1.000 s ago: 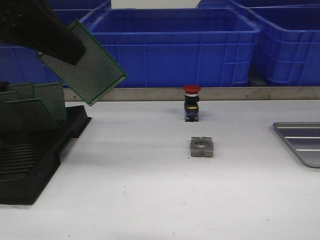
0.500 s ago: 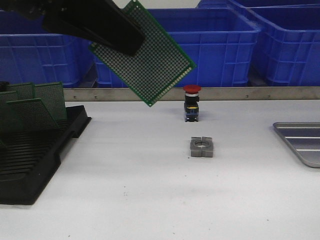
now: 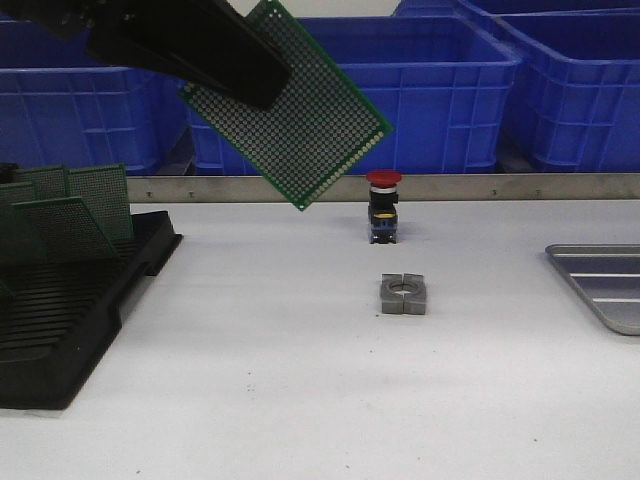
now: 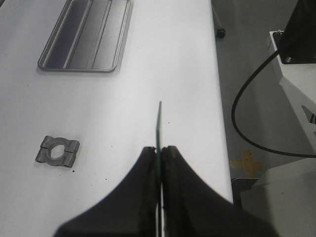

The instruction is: Place circuit board on tray

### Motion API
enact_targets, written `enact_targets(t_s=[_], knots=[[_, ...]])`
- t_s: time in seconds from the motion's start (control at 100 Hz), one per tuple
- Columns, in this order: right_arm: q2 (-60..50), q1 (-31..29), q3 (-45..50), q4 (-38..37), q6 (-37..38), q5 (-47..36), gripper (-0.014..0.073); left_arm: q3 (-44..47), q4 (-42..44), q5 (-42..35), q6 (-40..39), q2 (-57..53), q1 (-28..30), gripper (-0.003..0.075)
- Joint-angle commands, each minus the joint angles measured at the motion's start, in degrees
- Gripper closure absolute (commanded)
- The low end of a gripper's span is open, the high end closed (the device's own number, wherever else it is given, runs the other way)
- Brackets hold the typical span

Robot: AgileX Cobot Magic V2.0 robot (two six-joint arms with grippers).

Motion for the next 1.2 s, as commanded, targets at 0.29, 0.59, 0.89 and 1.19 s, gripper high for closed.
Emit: enact_targets(t_s=[0.29, 0.59, 0.89, 1.19], knots=[[22.8, 0.0, -14.2, 6.7, -1.2, 14.9, 0.0653, -1.7, -4.0, 0.5, 0.1, -1.5, -0.6, 0.0741], [35.5, 0.1, -16.4, 32.2, -20.9, 9.3, 0.0360, -1.7, -4.0, 0.5, 0.1, -1.5, -0.6, 0.0741], [42.9, 0.2, -17.7, 67.6, -71.3, 10.2, 0.0148, -1.7, -4.0, 0.5, 0.1, -1.5, -0.6, 0.0741], [54.1, 7.3, -18.0, 89.0, -117.5, 18.4, 0.0148, -1.7, -4.0, 0.5, 0.1, -1.5, -0.6, 0.0741]])
